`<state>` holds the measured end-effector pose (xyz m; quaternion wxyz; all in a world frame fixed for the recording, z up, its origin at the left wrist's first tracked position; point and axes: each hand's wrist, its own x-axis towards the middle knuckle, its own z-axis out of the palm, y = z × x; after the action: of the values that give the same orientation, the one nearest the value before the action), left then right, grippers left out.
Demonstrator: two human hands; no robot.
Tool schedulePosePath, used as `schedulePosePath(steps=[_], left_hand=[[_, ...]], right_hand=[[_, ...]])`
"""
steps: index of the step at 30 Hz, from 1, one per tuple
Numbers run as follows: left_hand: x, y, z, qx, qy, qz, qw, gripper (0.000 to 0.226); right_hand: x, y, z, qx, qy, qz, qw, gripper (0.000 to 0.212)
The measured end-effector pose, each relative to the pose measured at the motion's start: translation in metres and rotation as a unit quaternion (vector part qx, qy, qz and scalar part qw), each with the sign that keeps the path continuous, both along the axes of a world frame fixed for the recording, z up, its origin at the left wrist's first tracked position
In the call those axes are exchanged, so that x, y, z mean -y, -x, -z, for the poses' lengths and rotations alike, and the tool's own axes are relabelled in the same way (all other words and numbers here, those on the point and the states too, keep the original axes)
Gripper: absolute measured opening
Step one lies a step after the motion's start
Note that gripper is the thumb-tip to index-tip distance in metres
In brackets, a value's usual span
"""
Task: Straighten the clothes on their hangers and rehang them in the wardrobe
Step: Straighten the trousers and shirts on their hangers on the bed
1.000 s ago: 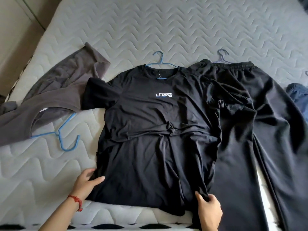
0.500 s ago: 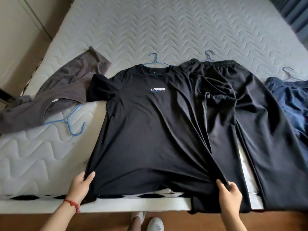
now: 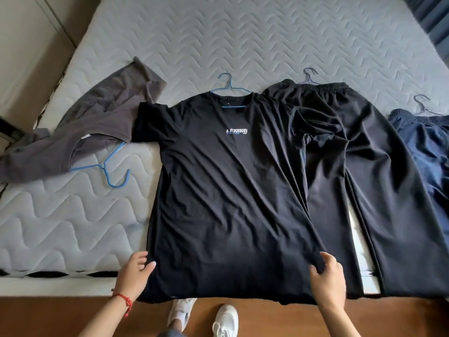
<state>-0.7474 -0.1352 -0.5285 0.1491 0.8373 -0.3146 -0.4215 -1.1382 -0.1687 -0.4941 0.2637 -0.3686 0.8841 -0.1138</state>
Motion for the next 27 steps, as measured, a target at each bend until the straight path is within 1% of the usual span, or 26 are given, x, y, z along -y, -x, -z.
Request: schedulePosePath(steps=[2, 5, 9, 12, 17, 19, 22, 24, 27], left_hand=[[0.006, -0.002, -0.001, 0.008, 0.017, 0.02, 1.0, 0.035], [0.022, -0.014, -0.002, 0.019, 0.04, 0.027, 0.999, 0.031], [0.05, -0.049, 0.001, 0.037, 0.073, 0.033, 0.996, 0.03], [0.076, -0.095, 0.005, 0.045, 0.097, 0.047, 0.993, 0.031], [0.115, -0.196, 0.004, 0.119, 0.137, 0.071, 0.981, 0.032], [0.131, -0.237, 0.004, 0.173, 0.166, 0.086, 0.967, 0.032], [0.151, -0.288, 0.01, 0.267, 0.206, 0.18, 0.924, 0.042], [0.163, -0.31, 0.015, 0.305, 0.186, 0.233, 0.904, 0.051], [0.175, -0.325, 0.028, 0.354, 0.127, 0.288, 0.881, 0.055]], right_hand=[[0.004, -0.029, 0.003, 0.016, -0.001, -0.054, 0.998, 0.046], [0.014, -0.08, 0.007, 0.047, -0.006, -0.11, 0.993, 0.045], [0.036, -0.152, 0.015, 0.074, -0.006, -0.182, 0.98, 0.043], [0.06, -0.213, 0.022, 0.074, 0.0, -0.226, 0.971, 0.039], [0.116, -0.328, 0.036, 0.094, 0.014, -0.295, 0.951, 0.037], [0.144, -0.372, 0.038, 0.103, 0.027, -0.331, 0.938, 0.036], [0.186, -0.427, 0.042, 0.094, 0.077, -0.386, 0.914, 0.037], [0.213, -0.455, 0.048, 0.068, 0.124, -0.429, 0.892, 0.037], [0.25, -0.485, 0.058, -0.003, 0.185, -0.491, 0.852, 0.041]])
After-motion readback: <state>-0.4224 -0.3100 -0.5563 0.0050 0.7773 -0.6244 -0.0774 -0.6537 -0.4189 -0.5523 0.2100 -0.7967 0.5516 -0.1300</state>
